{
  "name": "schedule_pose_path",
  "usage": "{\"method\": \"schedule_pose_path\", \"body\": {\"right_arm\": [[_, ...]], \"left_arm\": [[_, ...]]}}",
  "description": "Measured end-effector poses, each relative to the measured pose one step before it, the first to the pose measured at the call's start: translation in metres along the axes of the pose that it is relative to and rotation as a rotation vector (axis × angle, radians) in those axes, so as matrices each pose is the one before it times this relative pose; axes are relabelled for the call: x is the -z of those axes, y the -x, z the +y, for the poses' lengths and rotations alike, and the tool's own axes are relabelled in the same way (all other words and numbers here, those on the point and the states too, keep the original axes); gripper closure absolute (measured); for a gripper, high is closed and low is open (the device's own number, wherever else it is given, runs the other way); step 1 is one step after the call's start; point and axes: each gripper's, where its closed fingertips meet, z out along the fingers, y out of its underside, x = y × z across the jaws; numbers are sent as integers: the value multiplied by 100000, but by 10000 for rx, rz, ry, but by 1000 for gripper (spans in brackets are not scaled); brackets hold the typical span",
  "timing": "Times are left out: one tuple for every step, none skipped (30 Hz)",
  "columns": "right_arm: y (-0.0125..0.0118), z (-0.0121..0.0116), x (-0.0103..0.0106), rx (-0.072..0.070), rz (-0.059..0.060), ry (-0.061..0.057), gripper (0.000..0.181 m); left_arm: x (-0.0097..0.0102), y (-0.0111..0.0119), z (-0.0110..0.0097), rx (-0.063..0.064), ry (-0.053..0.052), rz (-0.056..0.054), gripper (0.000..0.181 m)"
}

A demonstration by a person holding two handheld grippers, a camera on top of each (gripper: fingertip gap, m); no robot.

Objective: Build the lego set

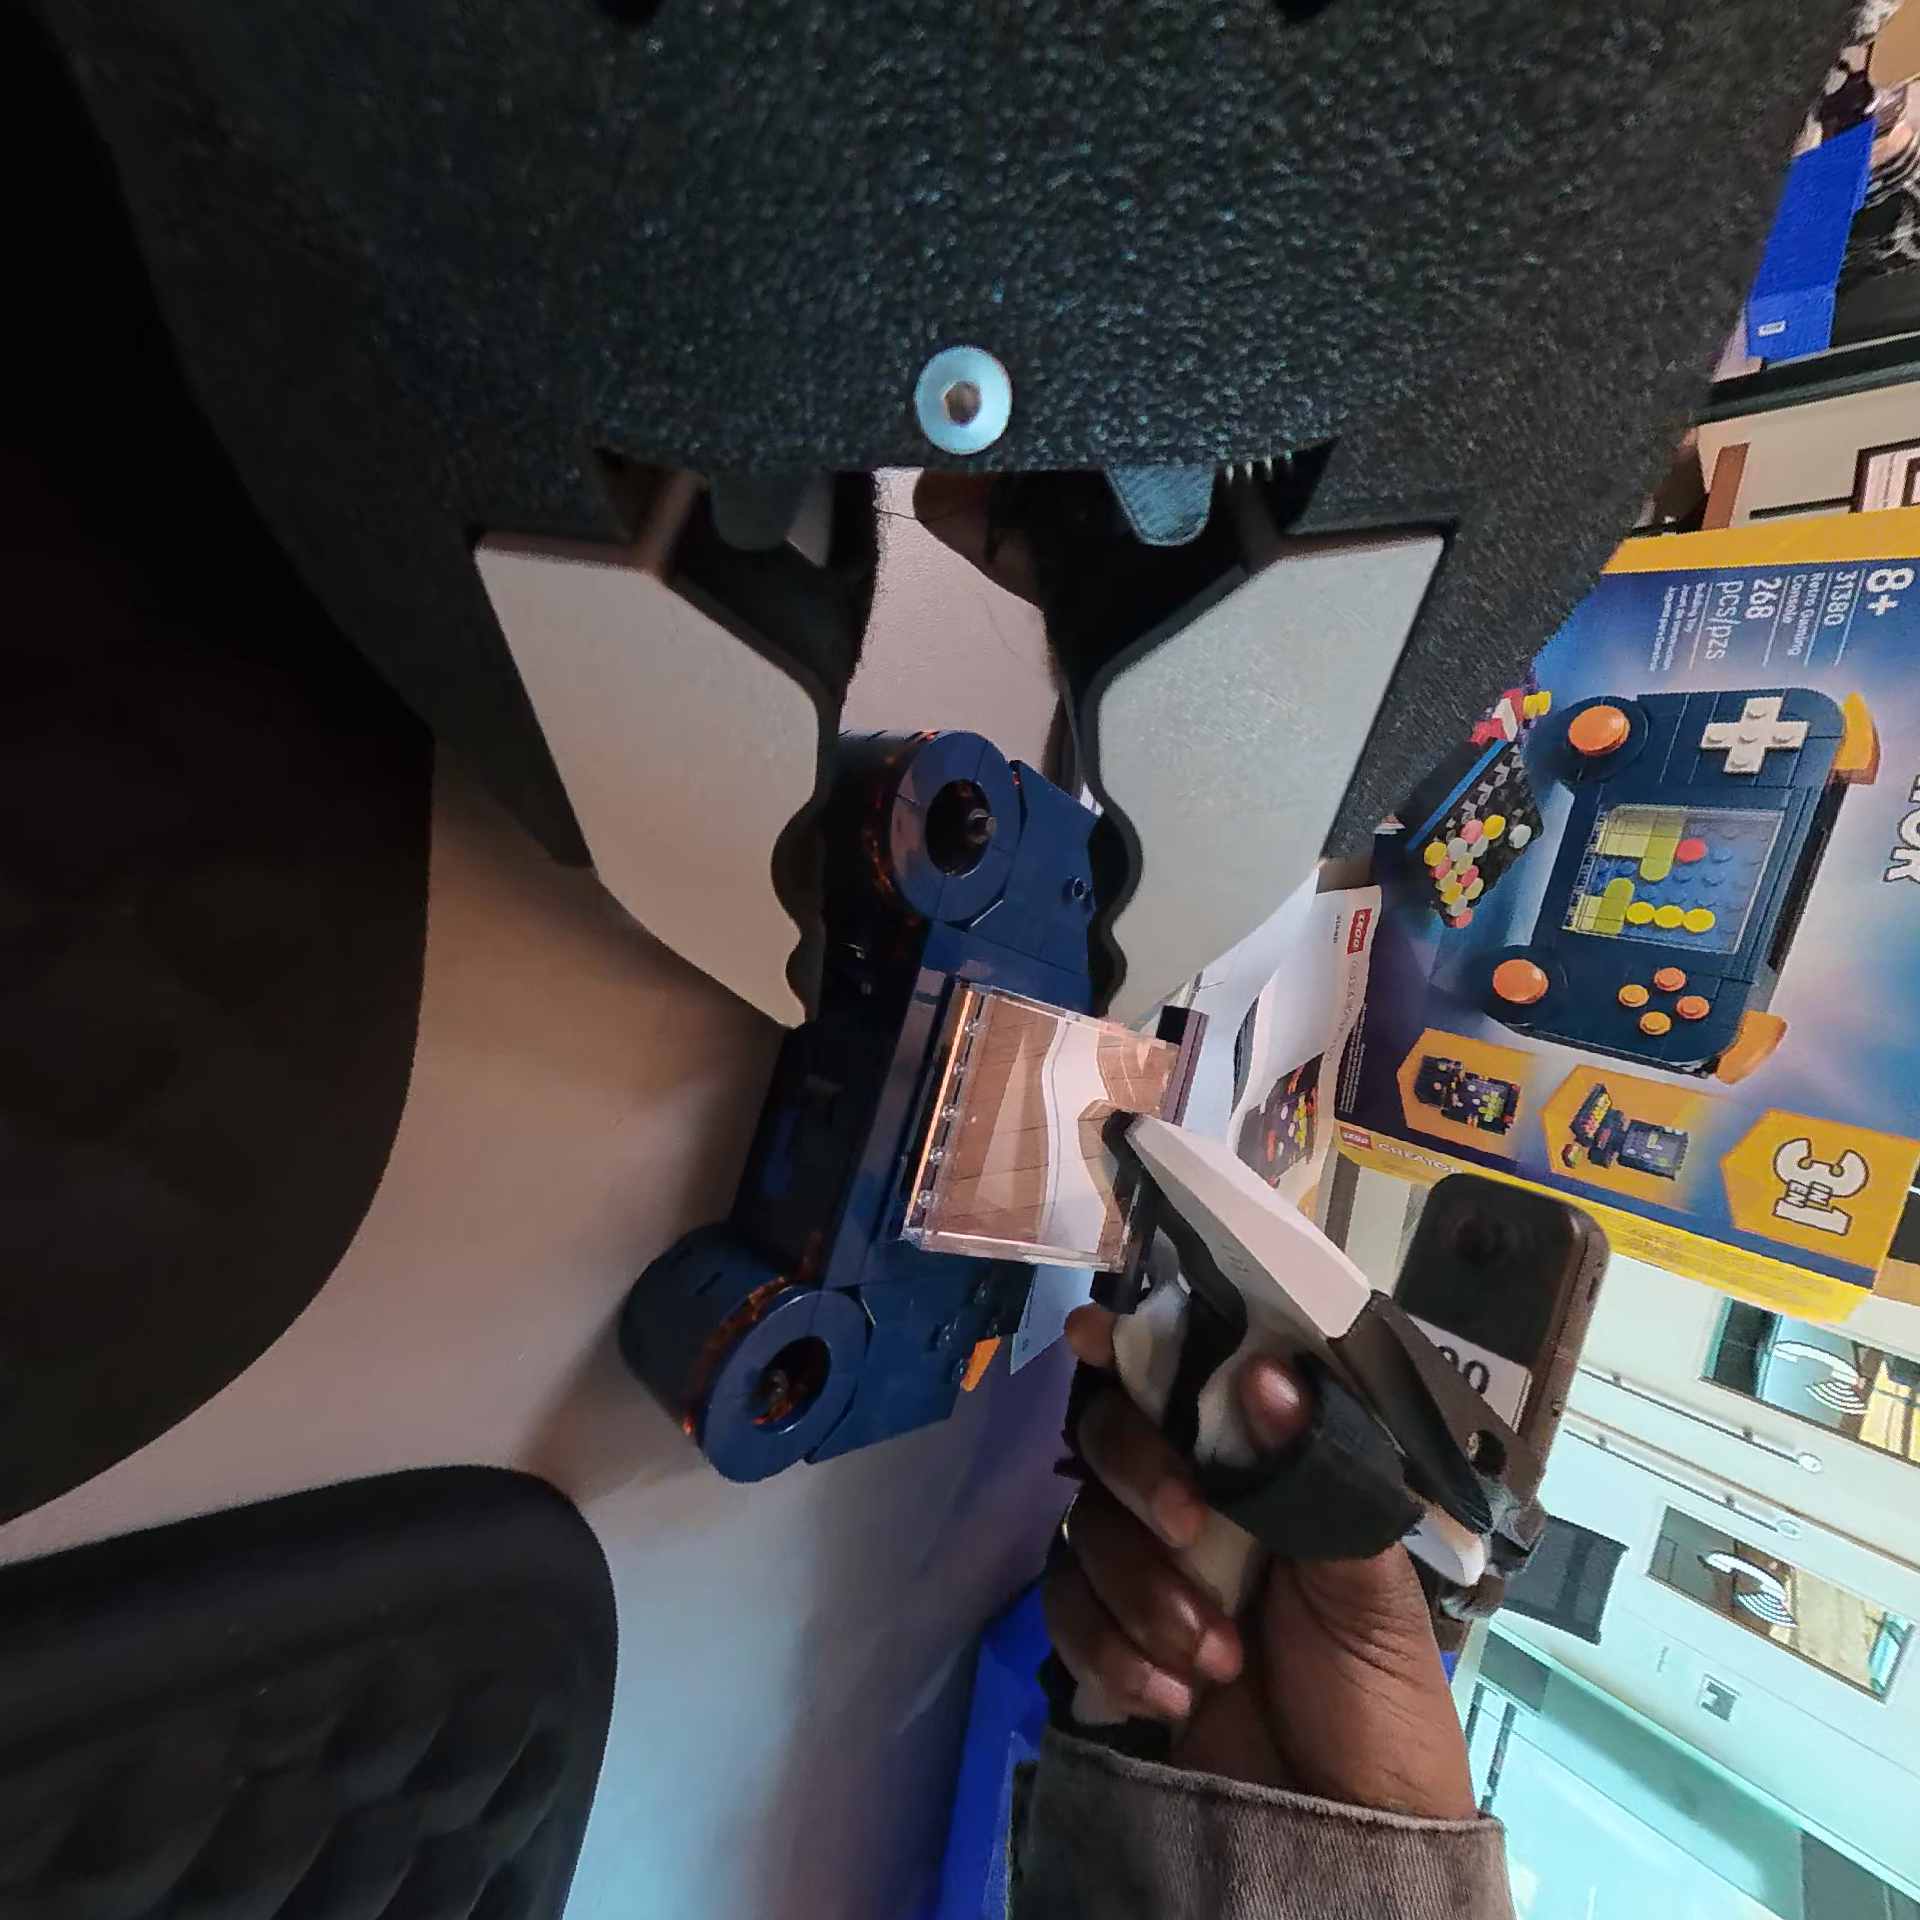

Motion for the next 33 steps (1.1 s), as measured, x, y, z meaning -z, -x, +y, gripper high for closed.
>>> {"method": "schedule_pose_path", "body": {"right_arm": [[-56,23,3,-42,20,-9,174],[-16,0,2,-16,12,-14,174],[-8,31,-2,-3,21,14,174],[31,9,10,21,29,26,174],[30,2,9,38,45,23,174],[34,-8,33,34,53,22,174],[9,-27,34,43,64,9,174],[6,8,25,28,49,22,174],[13,5,30,41,43,29,174],[16,-17,46,44,48,11,174],[3,-18,39,31,50,15,174],[-6,14,29,26,52,34,174],[15,1,36,36,43,42,174],[6,5,29,30,55,43,174],[4,-27,42,25,50,23,174],[-2,-38,37,37,66,16,174],[6,-11,18,49,72,33,174],[22,9,2,60,71,39,174],[-1,-12,1,79,102,35,174],[-13,2,1,104,135,41,174],[46,-13,-12,108,81,22,174],[19,0,3,42,49,3,174],[-7,3,-4,5,4,-13,174],[-35,-5,-4,-29,-28,-26,174],[-82,-17,-12,-40,-19,-40,174],[-196,-8,-12,-34,58,-34,173],[-127,-6,-26,-26,-2,-35,173],[-67,-11,-23,-32,-39,-37,173],[-71,-2,-21,-16,-17,-27,173],[-88,-5,-13,5,7,-19,173],[-58,-13,-12,18,2,-21,172],[35,-10,1,22,-50,-29,172],[63,-8,6,39,-56,-31,173]], "left_arm": [[6,-1,61,10,26,-5,133],[6,30,48,1,20,-18,133],[-17,46,56,0,37,-31,133],[-23,1,49,1,41,-10,133],[-29,-41,61,16,33,16,134],[-37,-24,77,25,46,6,134],[-10,-23,60,15,18,-1,135],[-13,-46,54,-2,9,16,137],[-16,-49,26,-1,9,26,138],[-24,-74,60,19,26,40,140],[-44,-121,57,29,34,66,143],[-37,-39,62,54,24,24,144],[6,11,36,48,9,12,145],[2,-5,82,23,49,41,145],[5,-98,178,-12,111,109,148],[-8,26,79,-57,45,-20,148],[9,11,65,-199,36,-33,148],[-1,12,60,-196,50,-34,148],[-17,4,39,-51,43,-22,148],[13,40,37,-31,25,-19,147],[23,229,35,-3,11,-140,144],[94,346,-124,-33,-115,-218,139],[128,171,-286,-115,-238,-75,140],[44,-82,-155,-106,-126,114,141],[-84,-462,96,-52,44,390,145],[-134,-212,152,51,104,211,144],[5,139,41,83,48,22,146],[20,57,25,259,89,170,148],[43,39,-10,261,96,227,149],[39,3,26,64,75,173,149],[23,-3,58,-135,44,94,149],[5,10,51,-220,38,14,149],[-7,37,46,-187,61,-57,148]]}}
